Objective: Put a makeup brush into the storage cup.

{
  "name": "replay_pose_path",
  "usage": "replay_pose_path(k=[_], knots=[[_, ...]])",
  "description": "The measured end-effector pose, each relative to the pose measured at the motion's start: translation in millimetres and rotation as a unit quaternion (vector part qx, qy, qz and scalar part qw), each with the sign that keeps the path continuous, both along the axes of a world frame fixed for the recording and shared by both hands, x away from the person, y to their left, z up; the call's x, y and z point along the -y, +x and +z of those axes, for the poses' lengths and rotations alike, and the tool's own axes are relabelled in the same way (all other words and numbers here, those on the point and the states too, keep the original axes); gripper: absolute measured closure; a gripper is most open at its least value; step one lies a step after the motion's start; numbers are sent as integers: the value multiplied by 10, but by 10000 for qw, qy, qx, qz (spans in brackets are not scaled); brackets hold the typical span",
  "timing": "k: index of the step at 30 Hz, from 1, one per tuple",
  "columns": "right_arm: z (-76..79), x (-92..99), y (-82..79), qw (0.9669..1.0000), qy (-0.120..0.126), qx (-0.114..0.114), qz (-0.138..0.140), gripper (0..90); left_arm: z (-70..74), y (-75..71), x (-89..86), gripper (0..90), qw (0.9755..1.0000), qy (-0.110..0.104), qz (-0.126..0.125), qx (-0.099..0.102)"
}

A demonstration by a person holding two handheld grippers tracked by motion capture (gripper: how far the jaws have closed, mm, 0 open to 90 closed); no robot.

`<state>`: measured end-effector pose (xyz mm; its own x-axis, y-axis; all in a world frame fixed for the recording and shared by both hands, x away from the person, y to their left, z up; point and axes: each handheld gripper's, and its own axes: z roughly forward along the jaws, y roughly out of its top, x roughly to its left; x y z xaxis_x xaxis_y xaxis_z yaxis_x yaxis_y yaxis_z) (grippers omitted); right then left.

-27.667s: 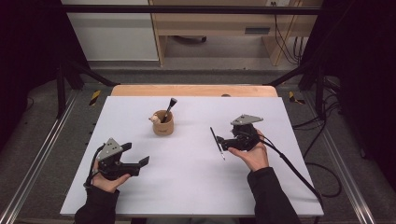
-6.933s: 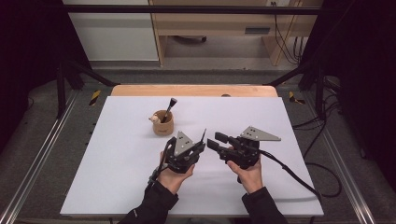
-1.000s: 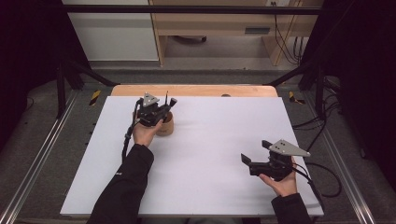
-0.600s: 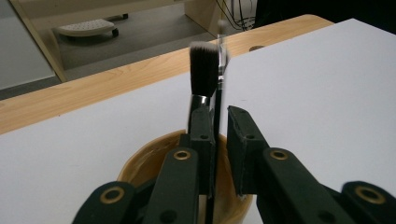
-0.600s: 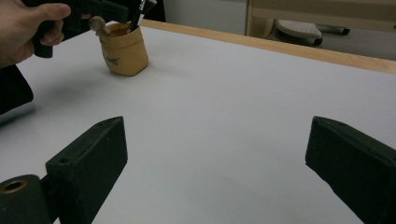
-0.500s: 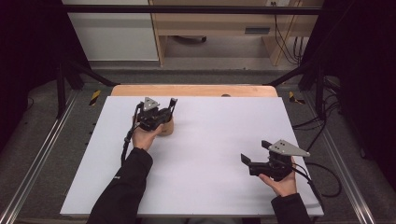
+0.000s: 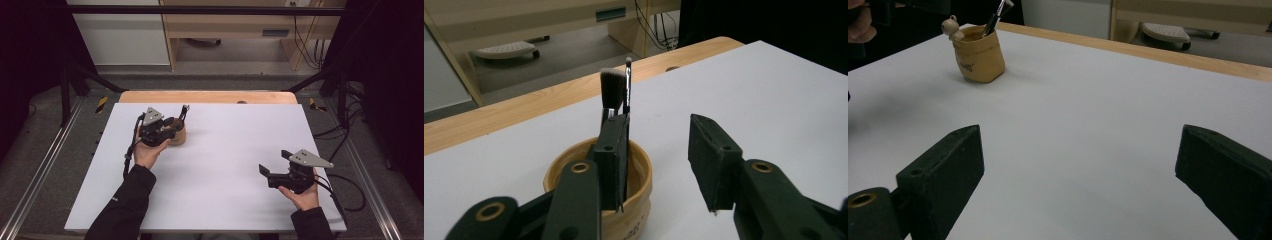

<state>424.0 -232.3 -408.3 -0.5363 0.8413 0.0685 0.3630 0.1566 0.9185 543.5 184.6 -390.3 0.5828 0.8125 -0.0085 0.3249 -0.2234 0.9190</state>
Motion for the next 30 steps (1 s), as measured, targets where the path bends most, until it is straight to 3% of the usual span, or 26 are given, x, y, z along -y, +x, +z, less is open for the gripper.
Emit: replay_pose_path(k=[8,30], knots=[[2,2,-3,10000,7,-13,19,60,24,-205,-77,462,9998,-123,-136,-1],[-5,4,-1,10000,-35,-34,1,58,71,-728,-258,218,9987,-117,-434,227]])
